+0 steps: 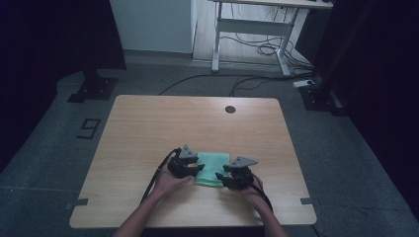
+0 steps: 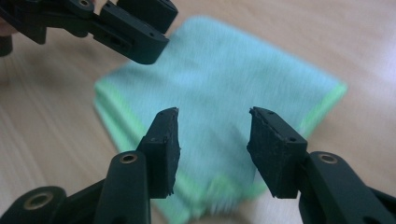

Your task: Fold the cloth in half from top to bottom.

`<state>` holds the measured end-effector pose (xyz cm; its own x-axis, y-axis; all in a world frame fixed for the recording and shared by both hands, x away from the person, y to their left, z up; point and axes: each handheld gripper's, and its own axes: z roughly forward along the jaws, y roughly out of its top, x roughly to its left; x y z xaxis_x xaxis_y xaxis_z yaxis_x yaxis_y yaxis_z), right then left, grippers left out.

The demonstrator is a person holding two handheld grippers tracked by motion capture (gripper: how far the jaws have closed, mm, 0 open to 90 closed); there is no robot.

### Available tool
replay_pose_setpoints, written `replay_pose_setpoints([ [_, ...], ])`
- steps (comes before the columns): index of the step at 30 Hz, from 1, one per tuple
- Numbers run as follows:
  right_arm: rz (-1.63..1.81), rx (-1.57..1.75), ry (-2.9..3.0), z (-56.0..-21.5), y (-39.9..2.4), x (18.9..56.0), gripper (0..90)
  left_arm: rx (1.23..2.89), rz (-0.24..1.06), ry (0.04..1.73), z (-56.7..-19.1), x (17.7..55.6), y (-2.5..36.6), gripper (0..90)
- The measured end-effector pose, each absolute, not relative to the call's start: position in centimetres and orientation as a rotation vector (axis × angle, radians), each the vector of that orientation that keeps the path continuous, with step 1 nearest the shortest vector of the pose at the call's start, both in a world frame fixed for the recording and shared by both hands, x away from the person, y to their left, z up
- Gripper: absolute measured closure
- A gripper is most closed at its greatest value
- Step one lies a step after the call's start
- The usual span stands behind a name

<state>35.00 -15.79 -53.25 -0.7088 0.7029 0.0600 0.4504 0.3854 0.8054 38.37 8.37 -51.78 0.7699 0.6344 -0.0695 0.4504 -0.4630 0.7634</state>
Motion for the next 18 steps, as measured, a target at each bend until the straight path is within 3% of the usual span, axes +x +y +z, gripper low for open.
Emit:
replay_pose_setpoints([
  [8, 1.22, 1.007, 2.322, -51.8, -14.6, 38.3, 50.4, 2.144, 0.269, 0.835, -51.4, 41.4, 6.7, 57.3],
  [12, 1.175, 1.047, 2.344, -52.7, -14.2, 40.0, 49.5, 2.193, 0.261, 0.86, -52.6, 42.1, 6.3, 57.9],
  [18, 1.102, 1.071, 2.365, -54.2, -14.4, 39.7, 46.8, 2.187, 0.25, 0.871, -53.7, 42.1, 6.6, 58.2],
])
